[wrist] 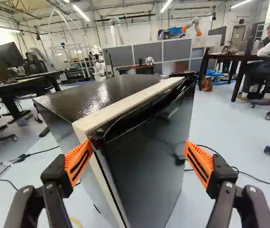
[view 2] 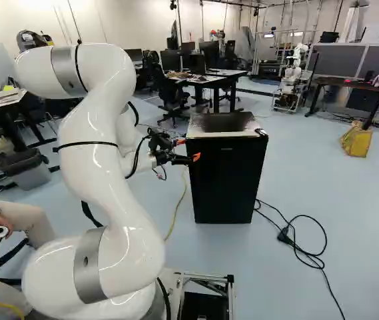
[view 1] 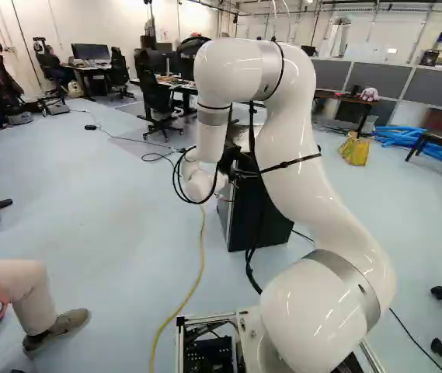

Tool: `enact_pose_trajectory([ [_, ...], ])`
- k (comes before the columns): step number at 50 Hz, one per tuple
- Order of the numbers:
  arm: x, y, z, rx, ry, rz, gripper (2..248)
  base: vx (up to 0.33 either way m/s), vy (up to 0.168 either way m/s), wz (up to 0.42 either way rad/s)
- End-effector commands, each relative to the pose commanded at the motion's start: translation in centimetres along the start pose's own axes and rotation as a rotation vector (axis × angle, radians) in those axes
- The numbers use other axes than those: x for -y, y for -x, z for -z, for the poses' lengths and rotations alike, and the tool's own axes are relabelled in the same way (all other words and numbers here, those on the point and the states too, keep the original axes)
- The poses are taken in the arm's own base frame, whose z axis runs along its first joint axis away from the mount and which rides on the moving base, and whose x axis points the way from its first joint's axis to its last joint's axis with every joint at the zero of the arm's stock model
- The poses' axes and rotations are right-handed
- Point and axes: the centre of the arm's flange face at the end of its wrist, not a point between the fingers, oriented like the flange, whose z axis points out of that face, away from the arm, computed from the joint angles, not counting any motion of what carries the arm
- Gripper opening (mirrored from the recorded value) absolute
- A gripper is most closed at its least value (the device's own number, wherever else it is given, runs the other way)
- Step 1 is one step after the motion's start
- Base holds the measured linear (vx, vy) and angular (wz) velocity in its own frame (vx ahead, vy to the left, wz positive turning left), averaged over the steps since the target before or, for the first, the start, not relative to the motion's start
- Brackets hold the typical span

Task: Grab a drink from the fridge

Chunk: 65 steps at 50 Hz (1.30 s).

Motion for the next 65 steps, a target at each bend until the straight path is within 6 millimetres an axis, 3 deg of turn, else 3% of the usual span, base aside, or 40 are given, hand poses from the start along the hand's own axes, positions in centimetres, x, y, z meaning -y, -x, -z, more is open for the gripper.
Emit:
enact_pose_trajectory([
  [36,-3.1,-0.4,1.3,0.014,0.031,0.035,247,0.0,0.0,-0.004],
  [65,-6.0,-0.5,6.1,0.041,-0.04,0.106,247,-0.001,-0.005,0.001],
])
